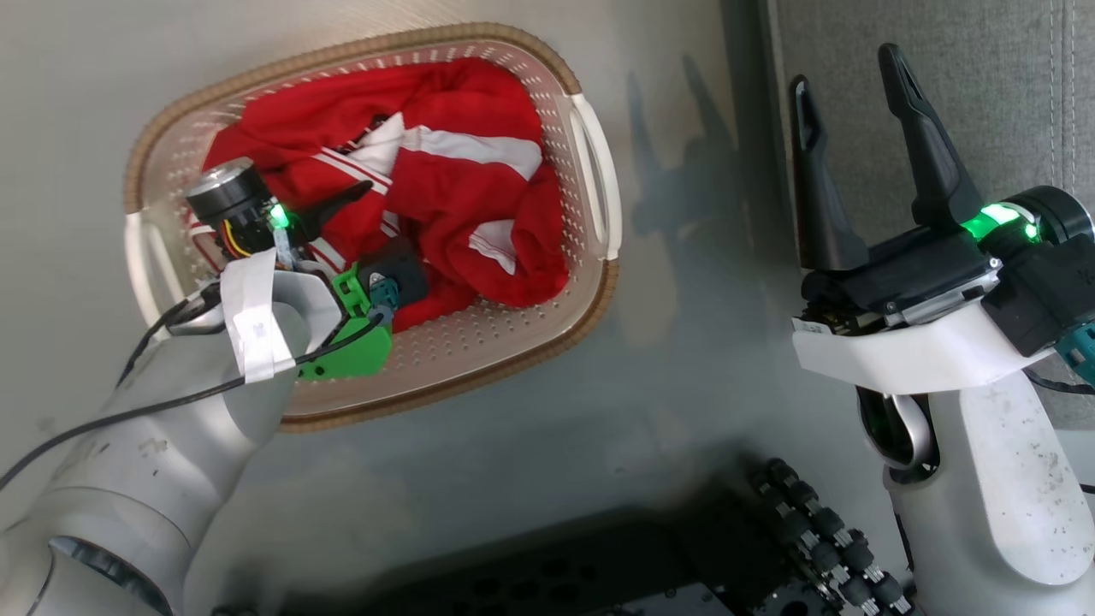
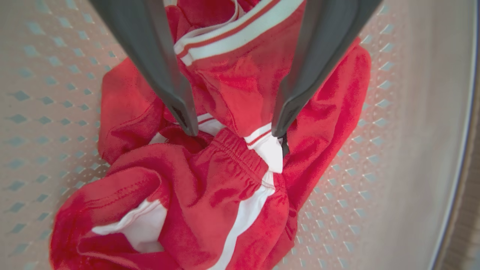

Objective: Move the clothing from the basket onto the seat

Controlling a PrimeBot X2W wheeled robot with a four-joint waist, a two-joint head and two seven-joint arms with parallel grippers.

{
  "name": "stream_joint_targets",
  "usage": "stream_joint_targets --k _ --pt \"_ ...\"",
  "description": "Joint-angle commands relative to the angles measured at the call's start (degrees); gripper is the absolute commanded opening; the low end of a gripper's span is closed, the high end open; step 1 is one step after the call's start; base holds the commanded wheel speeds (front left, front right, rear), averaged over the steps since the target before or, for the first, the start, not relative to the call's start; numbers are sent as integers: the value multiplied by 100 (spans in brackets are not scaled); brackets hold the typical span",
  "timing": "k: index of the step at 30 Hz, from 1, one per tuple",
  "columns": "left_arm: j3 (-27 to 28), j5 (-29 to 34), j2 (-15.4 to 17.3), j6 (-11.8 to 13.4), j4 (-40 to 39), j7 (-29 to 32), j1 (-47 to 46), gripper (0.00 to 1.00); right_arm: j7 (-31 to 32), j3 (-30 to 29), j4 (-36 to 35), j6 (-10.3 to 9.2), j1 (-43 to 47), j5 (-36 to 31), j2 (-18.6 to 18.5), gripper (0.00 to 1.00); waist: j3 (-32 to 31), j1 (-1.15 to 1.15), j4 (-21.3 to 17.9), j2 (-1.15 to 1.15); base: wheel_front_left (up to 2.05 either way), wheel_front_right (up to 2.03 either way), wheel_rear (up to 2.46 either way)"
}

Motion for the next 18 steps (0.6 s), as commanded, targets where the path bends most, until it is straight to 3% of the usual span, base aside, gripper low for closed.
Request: stream_joint_targets --k 1,17,18 --pt "-36 114 42 82 106 46 -162 100 -2 28 -45 -2 -101 48 -7 100 368 -1 -331 0 0 0 0" --pt "-341 405 141 773 917 989 -862 100 -2 231 -147 -2 -288 202 -7 100 829 -1 -412 0 0 0 0" --pt "-346 394 151 764 937 1029 -856 53 -2 235 -150 -2 -296 207 -7 100 831 -1 -405 0 0 0 0"
